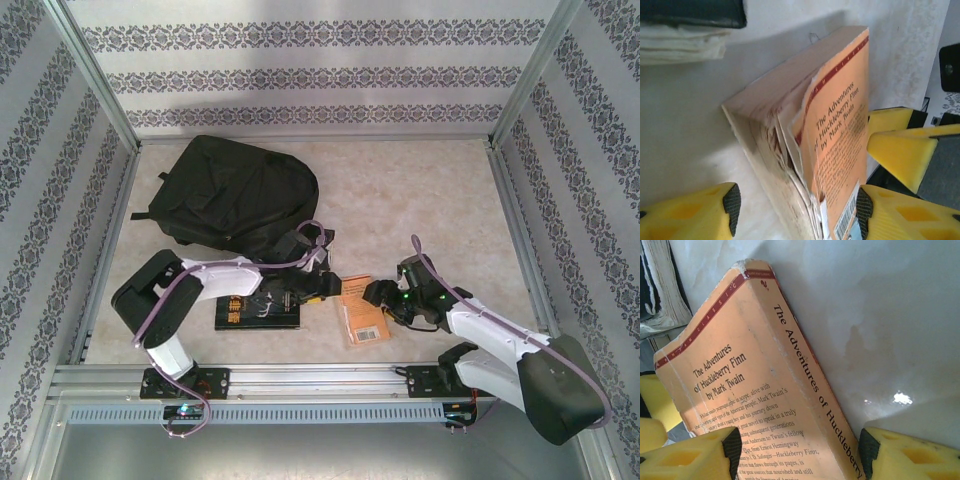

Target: Pack the student bag

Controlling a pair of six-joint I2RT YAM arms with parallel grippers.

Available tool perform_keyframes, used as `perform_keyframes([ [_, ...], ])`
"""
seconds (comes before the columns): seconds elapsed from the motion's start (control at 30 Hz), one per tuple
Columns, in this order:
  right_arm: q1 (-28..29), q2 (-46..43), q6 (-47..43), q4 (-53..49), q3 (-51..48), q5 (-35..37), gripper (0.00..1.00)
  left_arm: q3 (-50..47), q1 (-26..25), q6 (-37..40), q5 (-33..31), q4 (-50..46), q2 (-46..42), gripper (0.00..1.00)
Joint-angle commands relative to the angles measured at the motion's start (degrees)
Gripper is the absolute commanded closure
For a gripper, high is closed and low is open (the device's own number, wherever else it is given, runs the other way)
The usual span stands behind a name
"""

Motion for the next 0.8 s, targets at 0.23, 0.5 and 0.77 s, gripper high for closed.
perform_keyframes([
  [0.23,2.0,2.0,1.5,4.8,-1.1,-3.1,0.46,3.0,0.0,-5.2,2.5,7.0,4.1,0.47],
  [0.5,2.1,3.2,0.9,5.3,-1.2,-2.3,0.51,4.3,-0.9,-5.6,3.3,7.1,3.2,0.69],
  [0.77,2.0,5.1,0.2,6.4,-1.4,-2.4,0.54,7.3,-2.1,-2.7,3.0,2.6,4.0,0.67],
])
